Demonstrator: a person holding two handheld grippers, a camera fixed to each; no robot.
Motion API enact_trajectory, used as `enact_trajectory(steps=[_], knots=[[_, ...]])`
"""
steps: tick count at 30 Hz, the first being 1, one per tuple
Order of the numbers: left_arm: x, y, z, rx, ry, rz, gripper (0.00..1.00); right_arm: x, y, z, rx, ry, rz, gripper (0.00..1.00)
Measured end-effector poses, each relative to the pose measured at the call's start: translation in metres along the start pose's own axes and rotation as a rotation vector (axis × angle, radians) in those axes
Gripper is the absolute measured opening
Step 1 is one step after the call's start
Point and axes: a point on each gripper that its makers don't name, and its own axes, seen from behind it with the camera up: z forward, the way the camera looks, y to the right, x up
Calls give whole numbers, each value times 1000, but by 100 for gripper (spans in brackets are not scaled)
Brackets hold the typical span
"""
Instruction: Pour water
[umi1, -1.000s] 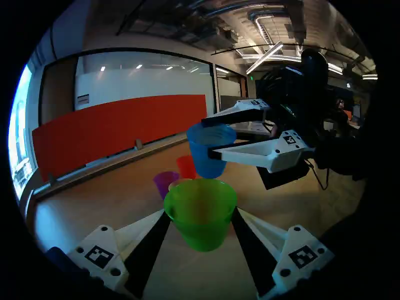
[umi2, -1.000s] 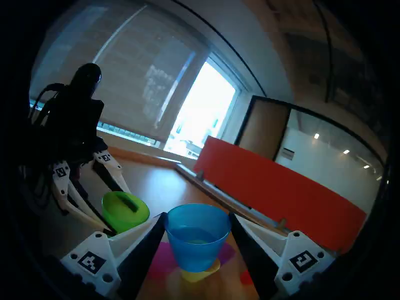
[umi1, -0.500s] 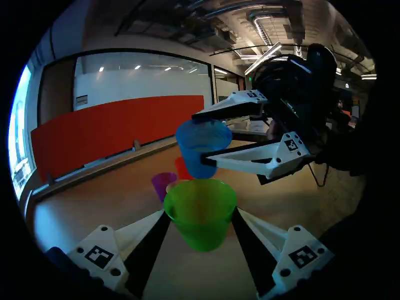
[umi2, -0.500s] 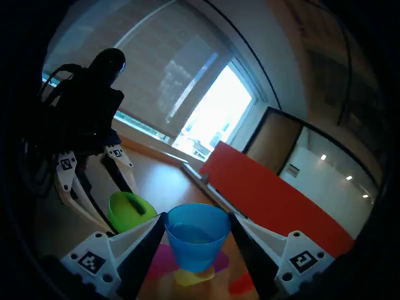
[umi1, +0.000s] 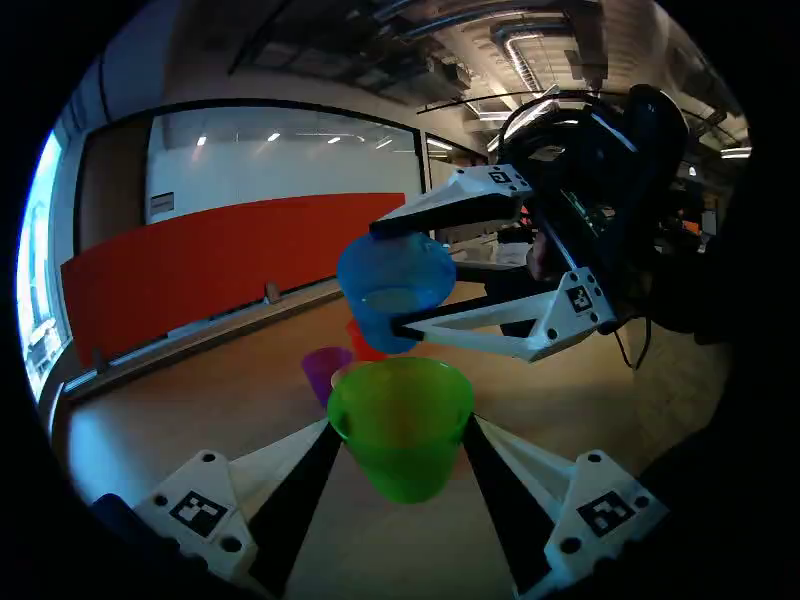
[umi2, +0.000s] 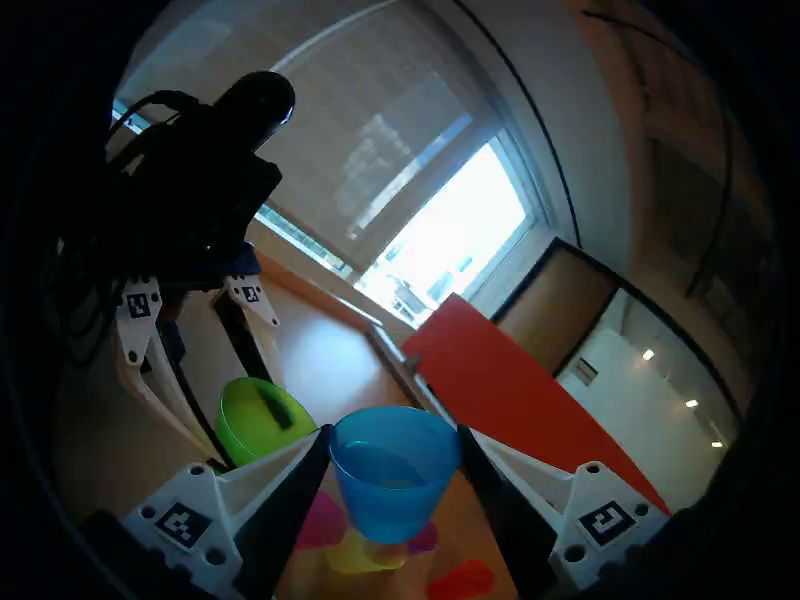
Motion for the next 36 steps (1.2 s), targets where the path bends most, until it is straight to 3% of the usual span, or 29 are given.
enact_trajectory(steps=[36], knots=[[8, 6, 0, -14, 13, 10, 85, 15, 5, 10, 48, -24, -259, 93]])
